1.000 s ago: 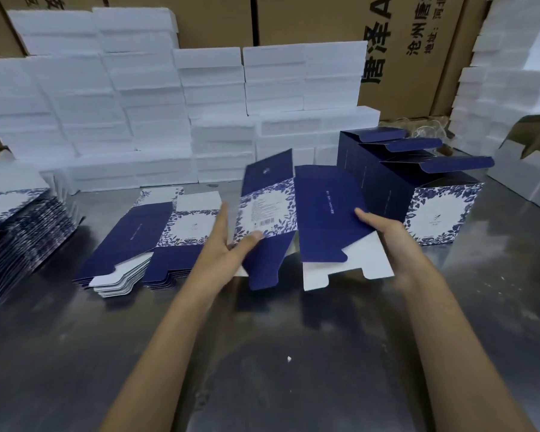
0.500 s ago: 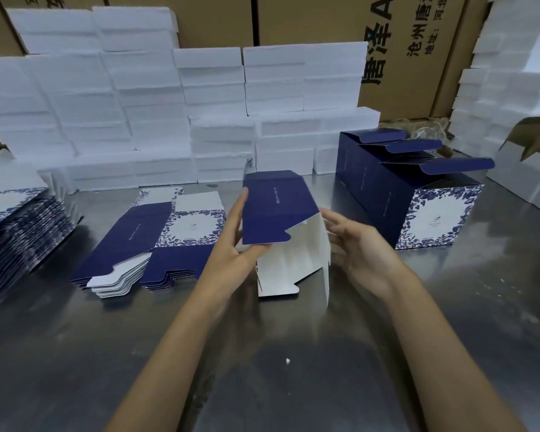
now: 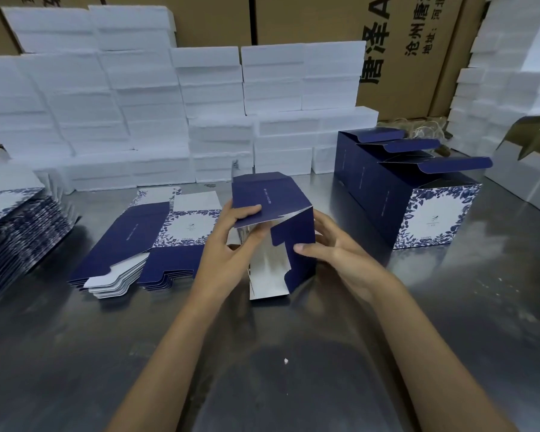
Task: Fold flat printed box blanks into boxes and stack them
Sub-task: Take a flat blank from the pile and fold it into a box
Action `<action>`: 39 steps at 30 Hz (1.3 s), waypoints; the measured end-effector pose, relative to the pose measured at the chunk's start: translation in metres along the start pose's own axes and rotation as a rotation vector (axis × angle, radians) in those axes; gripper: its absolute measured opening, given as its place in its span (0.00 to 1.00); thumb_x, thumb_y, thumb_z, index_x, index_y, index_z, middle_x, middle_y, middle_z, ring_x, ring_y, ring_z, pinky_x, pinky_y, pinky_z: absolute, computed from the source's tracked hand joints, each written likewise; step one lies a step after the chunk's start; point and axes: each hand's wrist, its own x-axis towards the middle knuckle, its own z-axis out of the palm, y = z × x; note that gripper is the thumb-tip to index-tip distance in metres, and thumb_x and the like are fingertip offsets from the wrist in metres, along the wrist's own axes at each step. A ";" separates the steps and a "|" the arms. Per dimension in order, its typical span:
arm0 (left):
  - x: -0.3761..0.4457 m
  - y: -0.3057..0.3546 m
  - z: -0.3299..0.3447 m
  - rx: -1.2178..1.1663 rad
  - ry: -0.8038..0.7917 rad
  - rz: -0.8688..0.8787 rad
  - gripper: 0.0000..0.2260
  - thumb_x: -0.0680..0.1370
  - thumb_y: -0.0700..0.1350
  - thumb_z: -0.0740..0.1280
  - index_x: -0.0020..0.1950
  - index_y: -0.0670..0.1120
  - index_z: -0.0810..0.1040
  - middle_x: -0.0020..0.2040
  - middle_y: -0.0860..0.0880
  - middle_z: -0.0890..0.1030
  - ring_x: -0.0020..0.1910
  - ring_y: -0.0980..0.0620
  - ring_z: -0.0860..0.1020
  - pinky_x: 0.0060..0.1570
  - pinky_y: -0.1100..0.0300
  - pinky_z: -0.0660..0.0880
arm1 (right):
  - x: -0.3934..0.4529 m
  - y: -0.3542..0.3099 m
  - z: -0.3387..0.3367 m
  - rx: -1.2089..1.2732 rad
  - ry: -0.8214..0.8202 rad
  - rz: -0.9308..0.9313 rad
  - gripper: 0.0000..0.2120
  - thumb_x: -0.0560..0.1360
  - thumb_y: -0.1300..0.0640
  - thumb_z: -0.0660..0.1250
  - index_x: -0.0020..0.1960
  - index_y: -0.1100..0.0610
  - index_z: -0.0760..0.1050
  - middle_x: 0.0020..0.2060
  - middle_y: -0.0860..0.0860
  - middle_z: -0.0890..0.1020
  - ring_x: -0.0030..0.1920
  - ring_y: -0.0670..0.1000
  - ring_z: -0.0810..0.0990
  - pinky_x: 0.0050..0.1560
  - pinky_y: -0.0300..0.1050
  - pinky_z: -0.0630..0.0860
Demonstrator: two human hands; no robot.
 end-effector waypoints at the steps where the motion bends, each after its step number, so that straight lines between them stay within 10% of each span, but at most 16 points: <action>1: 0.000 0.001 -0.001 0.004 0.010 0.000 0.15 0.74 0.53 0.72 0.59 0.52 0.81 0.61 0.72 0.73 0.59 0.76 0.72 0.44 0.79 0.71 | 0.001 0.002 0.001 -0.033 0.012 -0.003 0.31 0.76 0.58 0.74 0.73 0.38 0.67 0.70 0.43 0.75 0.67 0.44 0.76 0.63 0.46 0.77; 8: 0.004 -0.010 0.000 0.055 -0.054 0.060 0.15 0.75 0.40 0.74 0.61 0.50 0.80 0.72 0.55 0.71 0.72 0.56 0.70 0.58 0.67 0.74 | 0.006 0.012 0.009 -0.213 0.160 -0.059 0.27 0.80 0.54 0.69 0.75 0.44 0.62 0.69 0.44 0.73 0.64 0.46 0.76 0.49 0.33 0.79; 12: 0.015 -0.004 0.003 0.147 -0.001 0.062 0.17 0.72 0.33 0.75 0.57 0.48 0.80 0.69 0.68 0.66 0.76 0.61 0.62 0.57 0.64 0.74 | 0.007 0.011 0.005 -0.302 0.141 -0.042 0.27 0.79 0.53 0.71 0.73 0.42 0.63 0.63 0.41 0.74 0.56 0.37 0.76 0.42 0.28 0.77; 18: 0.035 0.003 0.000 0.233 -0.050 0.078 0.12 0.72 0.27 0.72 0.52 0.39 0.80 0.66 0.46 0.78 0.64 0.59 0.76 0.54 0.72 0.73 | 0.005 0.013 -0.013 -0.808 0.209 -0.008 0.12 0.76 0.46 0.74 0.43 0.53 0.76 0.40 0.45 0.79 0.41 0.48 0.78 0.36 0.39 0.69; 23: 0.034 -0.002 0.002 0.182 -0.013 0.068 0.11 0.72 0.26 0.72 0.52 0.36 0.80 0.64 0.45 0.79 0.56 0.69 0.78 0.50 0.73 0.73 | 0.007 0.018 -0.018 -0.844 0.128 0.035 0.17 0.79 0.46 0.70 0.39 0.58 0.75 0.30 0.49 0.76 0.33 0.49 0.71 0.33 0.43 0.66; 39: 0.027 0.002 0.006 0.149 0.018 0.057 0.13 0.72 0.27 0.73 0.54 0.35 0.79 0.66 0.45 0.78 0.64 0.54 0.77 0.57 0.57 0.77 | 0.011 0.014 -0.013 -0.798 0.181 -0.043 0.18 0.79 0.49 0.70 0.34 0.53 0.69 0.28 0.46 0.77 0.32 0.46 0.72 0.31 0.37 0.67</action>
